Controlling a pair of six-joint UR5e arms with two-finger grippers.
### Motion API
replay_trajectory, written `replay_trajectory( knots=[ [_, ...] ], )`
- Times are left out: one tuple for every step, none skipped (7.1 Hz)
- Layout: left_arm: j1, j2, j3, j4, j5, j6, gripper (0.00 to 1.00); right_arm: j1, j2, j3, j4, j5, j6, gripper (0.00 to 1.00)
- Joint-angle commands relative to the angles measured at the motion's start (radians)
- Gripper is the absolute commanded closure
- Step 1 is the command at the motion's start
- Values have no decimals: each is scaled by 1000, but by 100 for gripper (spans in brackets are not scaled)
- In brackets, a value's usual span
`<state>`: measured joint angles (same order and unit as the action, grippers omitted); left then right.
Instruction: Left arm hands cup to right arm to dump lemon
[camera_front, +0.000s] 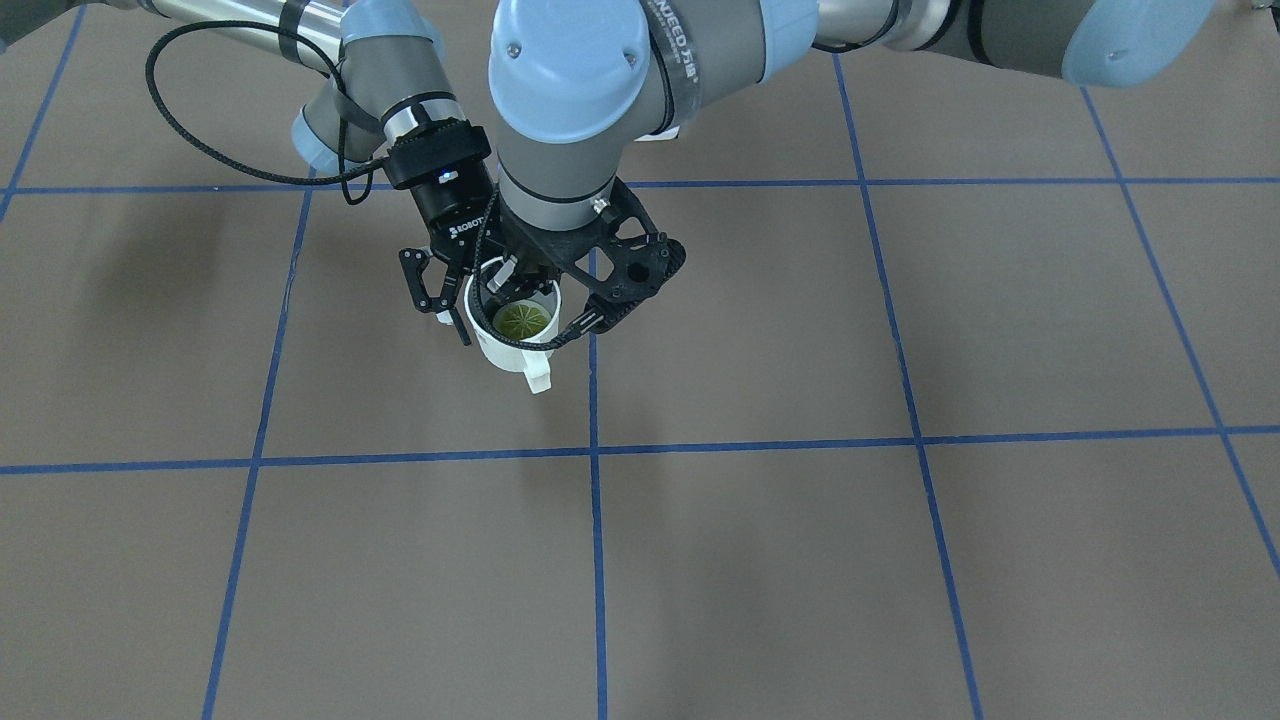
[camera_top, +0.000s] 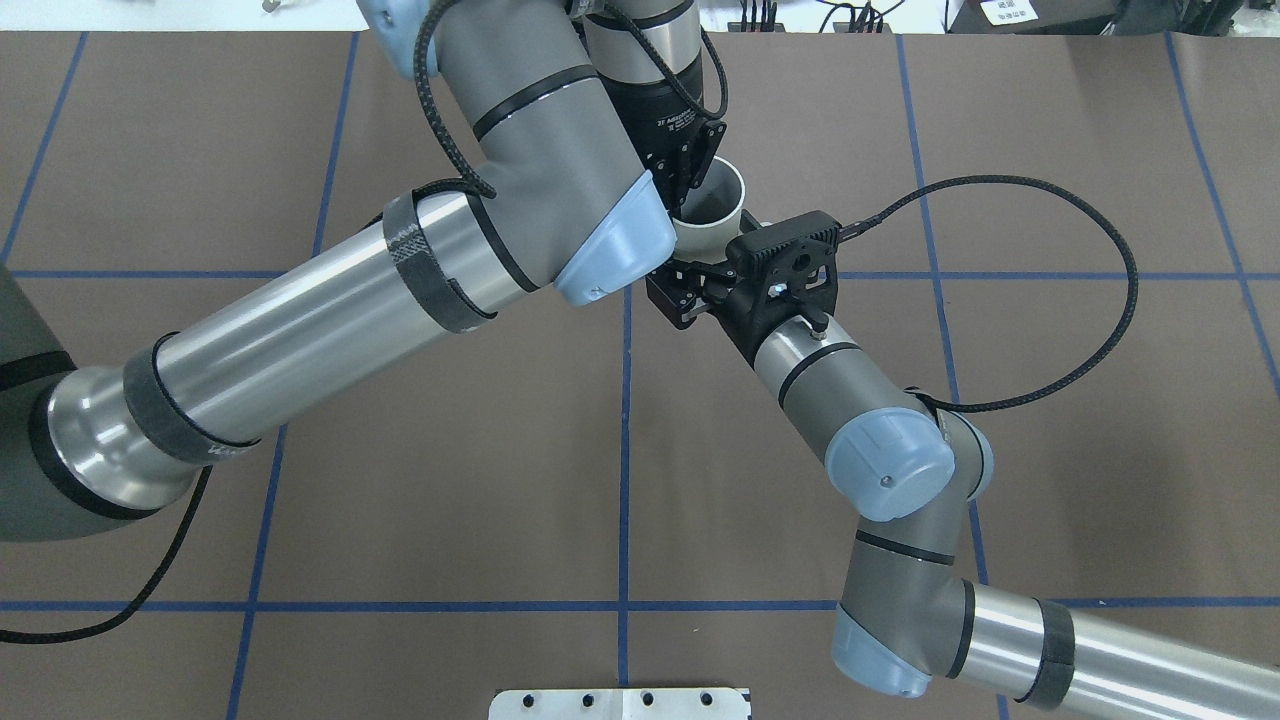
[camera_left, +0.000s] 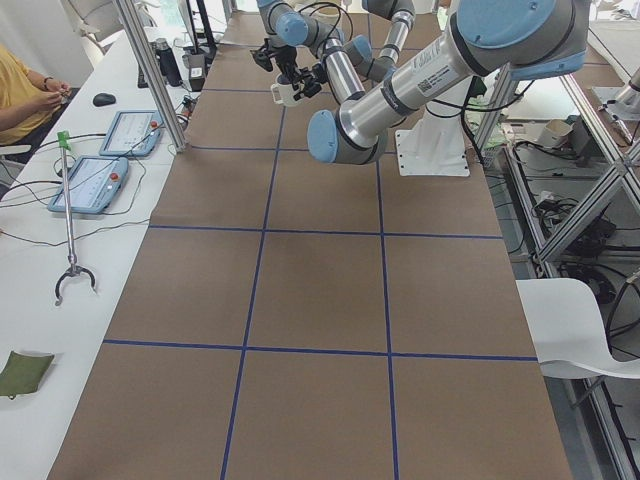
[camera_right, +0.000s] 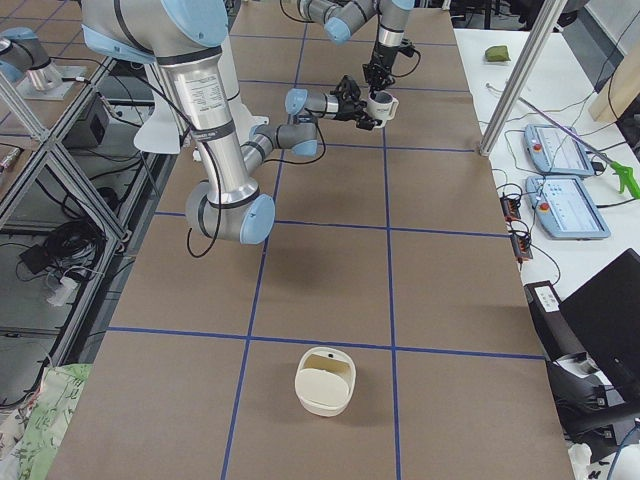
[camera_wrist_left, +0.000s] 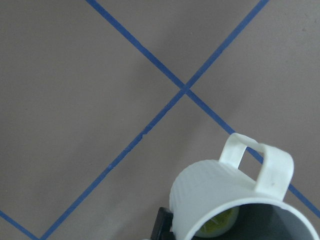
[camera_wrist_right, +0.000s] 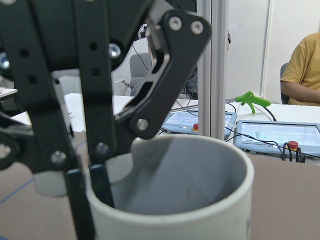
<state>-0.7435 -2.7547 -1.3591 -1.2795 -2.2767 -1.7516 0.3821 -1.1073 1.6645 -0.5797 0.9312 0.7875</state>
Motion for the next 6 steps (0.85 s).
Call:
replay_trajectory(
  knots=[
    [9, 0, -17, 12, 0, 0, 100, 0, 0, -2, 0, 0, -1, 3],
    [9, 0, -17, 12, -1, 0, 100, 0, -2, -2, 0, 1, -1, 6],
    [9, 0, -17, 12, 0, 0, 100, -5, -2, -2, 0, 1, -1, 17],
    [9, 1, -15, 12, 0, 0, 63, -8, -2, 0, 0, 3, -1, 32],
    [9, 0, -17, 12, -1, 0, 44, -14, -2, 0, 0, 3, -2, 47],
    [6, -3, -28, 12, -1, 0, 0, -14, -5, 0, 0, 3, -5, 51]
  ],
)
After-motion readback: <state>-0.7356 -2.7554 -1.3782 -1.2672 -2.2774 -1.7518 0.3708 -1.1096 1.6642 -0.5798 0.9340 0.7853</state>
